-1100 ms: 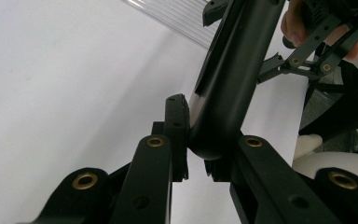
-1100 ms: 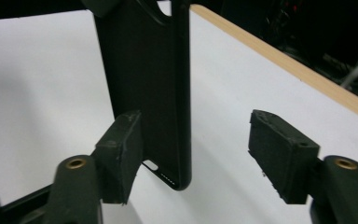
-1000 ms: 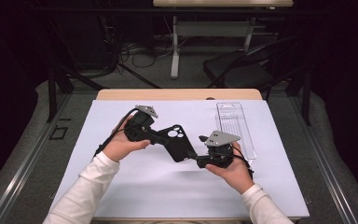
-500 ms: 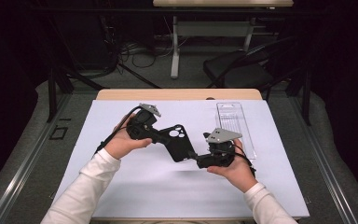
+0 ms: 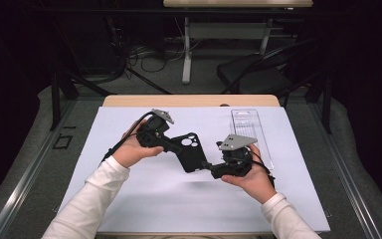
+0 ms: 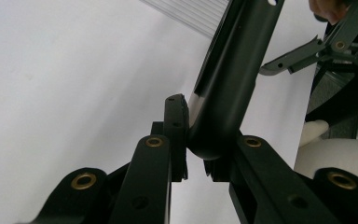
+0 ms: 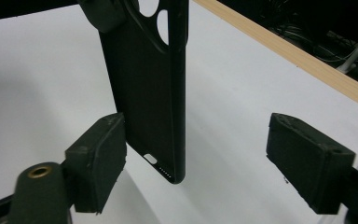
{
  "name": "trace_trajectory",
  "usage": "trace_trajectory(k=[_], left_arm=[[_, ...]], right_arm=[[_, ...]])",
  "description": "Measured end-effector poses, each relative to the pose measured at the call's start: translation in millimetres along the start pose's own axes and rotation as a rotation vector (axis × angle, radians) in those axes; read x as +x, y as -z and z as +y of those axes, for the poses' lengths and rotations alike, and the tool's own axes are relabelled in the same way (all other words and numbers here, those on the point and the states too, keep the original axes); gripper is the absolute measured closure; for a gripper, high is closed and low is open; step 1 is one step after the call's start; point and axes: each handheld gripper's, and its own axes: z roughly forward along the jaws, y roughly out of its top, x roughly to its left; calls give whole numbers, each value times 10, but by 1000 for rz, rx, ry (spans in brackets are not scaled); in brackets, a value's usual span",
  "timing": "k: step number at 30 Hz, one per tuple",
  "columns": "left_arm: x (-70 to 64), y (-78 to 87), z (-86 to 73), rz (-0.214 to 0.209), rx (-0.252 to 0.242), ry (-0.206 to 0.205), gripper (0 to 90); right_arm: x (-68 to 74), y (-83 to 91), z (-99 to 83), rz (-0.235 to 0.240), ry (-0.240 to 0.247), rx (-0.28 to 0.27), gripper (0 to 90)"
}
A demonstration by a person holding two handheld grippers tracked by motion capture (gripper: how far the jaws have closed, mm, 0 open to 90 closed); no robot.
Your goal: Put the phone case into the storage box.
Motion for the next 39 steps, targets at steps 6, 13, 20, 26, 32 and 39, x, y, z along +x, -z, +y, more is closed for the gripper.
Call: trace_trajectory(k=[6,13,20,26,32,39], left_arm=[[-13,10,43,3,15,-4,816],[-20,-4,88,7,38,3,816],[-4,-38,127,8,60,11,816],[12,-60,159,13,79,9,816],[13,-79,189,21,89,11,816],[18,-98,212,29,100,6,816]], right_arm=[[-9,71,112,-24,28,2,286],[4,140,191,-54,56,-23,405],[36,141,228,-75,104,-23,461],[51,119,266,-51,130,-10,492],[60,114,316,-60,151,-5,496],[53,118,361,-56,158,-3,532]])
